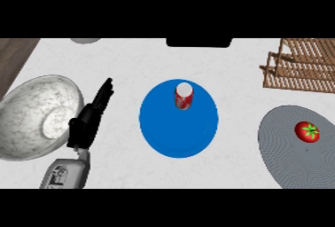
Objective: Pick the bell pepper from the placemat and place it in the tiered shelf
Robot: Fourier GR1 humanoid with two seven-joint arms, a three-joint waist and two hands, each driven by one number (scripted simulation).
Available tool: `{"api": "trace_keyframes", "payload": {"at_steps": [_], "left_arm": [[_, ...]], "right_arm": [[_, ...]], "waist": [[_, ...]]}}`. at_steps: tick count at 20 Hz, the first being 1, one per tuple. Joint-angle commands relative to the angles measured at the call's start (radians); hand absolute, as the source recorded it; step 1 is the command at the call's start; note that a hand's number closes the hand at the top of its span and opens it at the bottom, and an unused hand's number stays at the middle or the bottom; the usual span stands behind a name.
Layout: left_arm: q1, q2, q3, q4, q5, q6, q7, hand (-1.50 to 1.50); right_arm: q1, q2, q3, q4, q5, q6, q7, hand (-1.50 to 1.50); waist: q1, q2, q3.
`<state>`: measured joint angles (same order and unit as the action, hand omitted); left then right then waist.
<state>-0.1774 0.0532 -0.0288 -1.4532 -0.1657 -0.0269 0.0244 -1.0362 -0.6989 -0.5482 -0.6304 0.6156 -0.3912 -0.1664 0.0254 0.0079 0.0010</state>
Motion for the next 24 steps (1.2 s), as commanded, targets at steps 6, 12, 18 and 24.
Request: {"api": "trace_keyframes", "payload": {"at_steps": [6,12,18,24], "left_arm": [[-0.009,0.028,0.024,-0.014,0.017,-0.021,0.017,0.0],[0.041,0.012,-0.004,-0.034,0.005,-0.022,-0.002,0.0],[0.036,0.019,0.011,-0.011,0.002,-0.017,-0.023,0.0],[0.007,-0.034,-0.012,0.042,-0.034,0.038,-0.033,0.0]], "right_arm": [[0.026,-0.096,0.045,0.162,0.15,-0.157,0.179,-1.5],[0.005,-0.132,-0.029,0.204,0.034,-0.126,0.095,-1.5],[-0.019,-0.109,-0.061,0.16,-0.07,-0.034,0.071,-1.5],[-0.015,-0.142,-0.082,0.144,-0.146,0.05,0.047,-1.5]], "waist": [[-0.004,-0.002,-0.001],[-0.002,-0.002,0.0],[-0.012,-0.005,-0.001],[-0.016,-0.006,-0.001]]}}
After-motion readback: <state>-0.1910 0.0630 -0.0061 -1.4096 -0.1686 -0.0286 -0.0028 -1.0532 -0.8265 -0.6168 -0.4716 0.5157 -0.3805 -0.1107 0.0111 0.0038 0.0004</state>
